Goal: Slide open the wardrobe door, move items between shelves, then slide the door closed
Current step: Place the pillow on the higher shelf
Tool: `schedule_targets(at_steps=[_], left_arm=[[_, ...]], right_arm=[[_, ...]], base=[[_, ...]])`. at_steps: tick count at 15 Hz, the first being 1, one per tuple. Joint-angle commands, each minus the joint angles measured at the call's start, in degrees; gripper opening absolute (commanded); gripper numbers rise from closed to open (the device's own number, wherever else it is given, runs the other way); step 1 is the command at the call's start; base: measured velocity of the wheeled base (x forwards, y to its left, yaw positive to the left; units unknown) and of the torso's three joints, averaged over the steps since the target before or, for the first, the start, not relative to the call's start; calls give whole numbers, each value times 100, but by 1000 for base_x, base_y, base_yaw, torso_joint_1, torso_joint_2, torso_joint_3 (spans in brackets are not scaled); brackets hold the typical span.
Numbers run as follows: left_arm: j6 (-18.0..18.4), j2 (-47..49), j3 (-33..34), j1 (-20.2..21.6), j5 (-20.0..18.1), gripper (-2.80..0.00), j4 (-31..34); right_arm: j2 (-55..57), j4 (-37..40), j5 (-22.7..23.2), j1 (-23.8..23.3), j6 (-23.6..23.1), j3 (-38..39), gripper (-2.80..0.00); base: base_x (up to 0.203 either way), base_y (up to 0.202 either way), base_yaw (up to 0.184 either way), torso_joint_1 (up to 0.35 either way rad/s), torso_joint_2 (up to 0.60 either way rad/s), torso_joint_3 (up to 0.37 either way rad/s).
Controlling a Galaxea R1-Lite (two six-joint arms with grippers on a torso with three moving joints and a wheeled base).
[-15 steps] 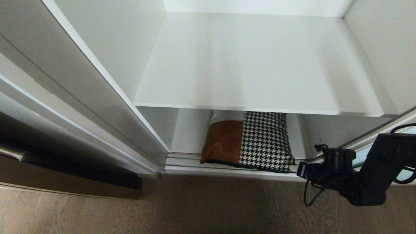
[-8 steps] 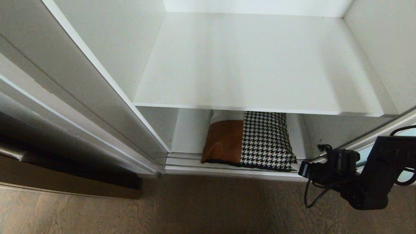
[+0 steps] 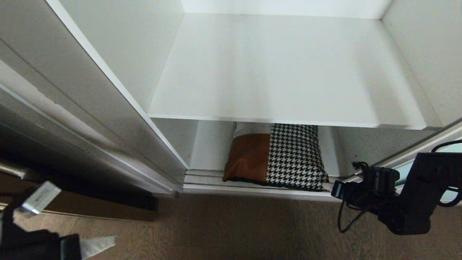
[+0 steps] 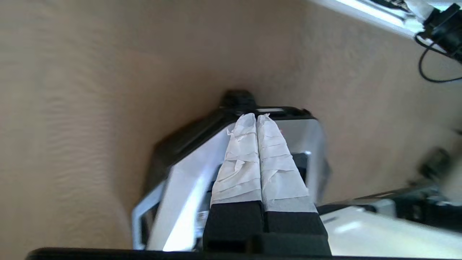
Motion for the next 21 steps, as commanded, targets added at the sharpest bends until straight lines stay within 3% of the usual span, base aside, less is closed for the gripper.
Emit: schedule_targets(at_steps=[1,3,5,11,16,21], left_arm=[[-223,1900,-93,-565,-11,-280,-981],[-382,2697,-131,-1335,305,-280,-1744],[-492,3407,-146,-1801,591,-280,-2442],[-577,5637,-386,-2495,1309,-280,-4522],[-545,6574,-1340,-2522,1448,-280,-4739],[-257,7175,-2272,-2229,1646,-280,-4238]], right_arm=[[70,-42,18,0,12,-19,-280],[113,-123,18,4,12,-19,-280],[138,-187,18,8,12,-19,-280],[165,-196,18,4,-15,-19,-280],[138,-196,27,-1,-15,-19,-280],[85,-187,71,-62,21,-62,-280]], base=[[0,0,0,0,0,0],[0,0,0,0,0,0],[0,0,0,0,0,0],[0,0,0,0,0,0],[0,0,0,0,0,0],[0,0,0,0,0,0]])
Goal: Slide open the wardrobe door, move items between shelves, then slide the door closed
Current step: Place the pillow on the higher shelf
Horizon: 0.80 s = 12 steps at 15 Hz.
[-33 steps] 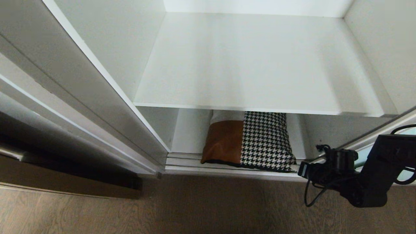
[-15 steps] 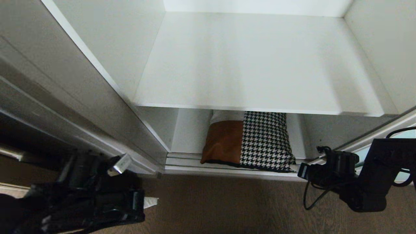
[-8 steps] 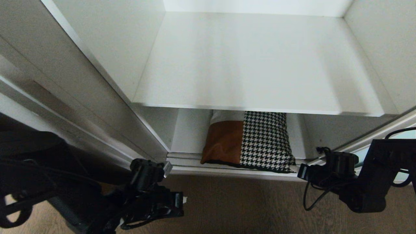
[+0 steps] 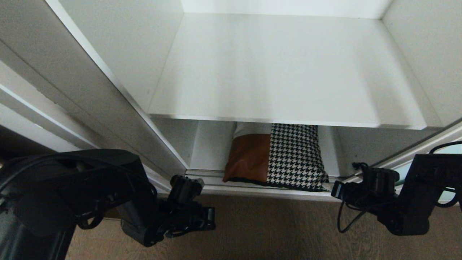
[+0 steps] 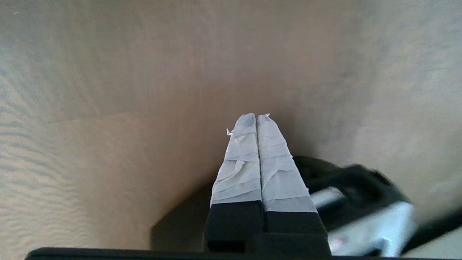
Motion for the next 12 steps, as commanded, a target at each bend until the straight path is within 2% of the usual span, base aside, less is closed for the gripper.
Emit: schedule_targets(at_steps=[1,5,9,11,12], left_arm=[[141,313,-465,172,14,-280,326],[747,696,-1025,328,409,-280,415],[695,933,-1773,331,401,-280,427],[670,922,-1838,321,350,-280,432],[661,955,-1863,321,350,0,417]], right_arm=[[-33,-39,18,-22,14,-18,-280],[-33,-39,25,-34,14,-11,-280],[-33,-30,27,-34,6,-11,-280],[-33,-30,71,-34,14,-2,-280],[-33,-39,80,-34,14,4,-280]], base=[[0,0,0,0,0,0],[0,0,0,0,0,0],[0,0,0,0,0,0],[0,0,0,0,0,0],[0,0,0,0,0,0]])
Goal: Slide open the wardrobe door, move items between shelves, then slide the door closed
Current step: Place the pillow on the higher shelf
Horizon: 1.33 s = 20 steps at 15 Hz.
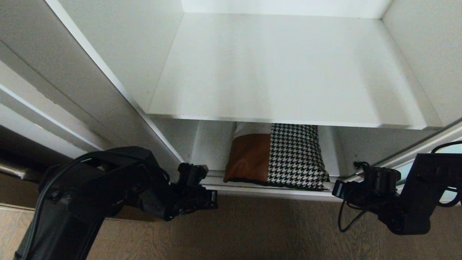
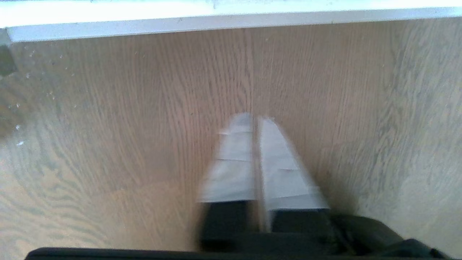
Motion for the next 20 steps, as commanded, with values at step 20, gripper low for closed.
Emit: schedule_targets(at_steps=[20], left_arm=[[338,1384,-2858,-298,-471,0,380]], right_arm=[[-26,-54,31,2,23,30,-280]], base=[[0,0,0,0,0,0]])
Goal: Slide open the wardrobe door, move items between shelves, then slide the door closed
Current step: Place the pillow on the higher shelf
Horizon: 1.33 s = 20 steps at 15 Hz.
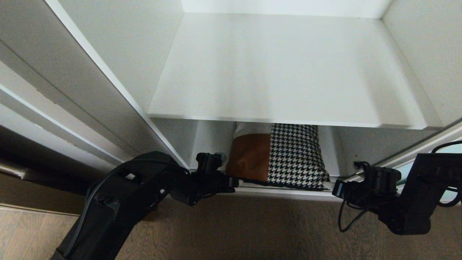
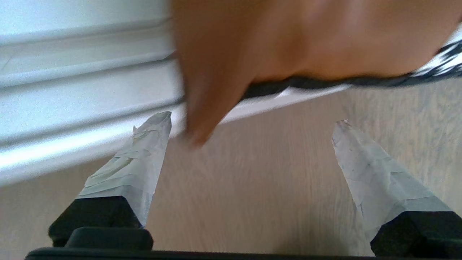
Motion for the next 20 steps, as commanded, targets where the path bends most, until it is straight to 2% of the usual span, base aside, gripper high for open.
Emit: schedule_targets(at_steps=[1,4,13,15,16,18,20], left_arm=[[151,291,-472,-87,-10,0,111],[223,534,-918,-97,-13,0,156],[292,667,-1237,-94,19,0,93],[277,720,-1374,-81,127,0,93],[280,778,-1448,-86,282,-280,93],[249,828,-1595,-87,479,-280,94],[241,833,-1621,-78,496,-280,93]], right_arm=[[-16,-44,21,-1,15,22,-280],[-9,-39,25,-1,6,24,-280],[17,-43,16,1,-1,33,-280],[23,-44,22,5,-3,24,-280],[18,-39,25,7,-3,24,-280],[23,-46,29,-1,-3,33,-280],[26,-39,33,8,-3,33,-280]], base=[[0,0,0,0,0,0],[0,0,0,0,0,0],[0,0,0,0,0,0],[0,0,0,0,0,0],[0,0,0,0,0,0],[0,0,0,0,0,0],[0,0,0,0,0,0]])
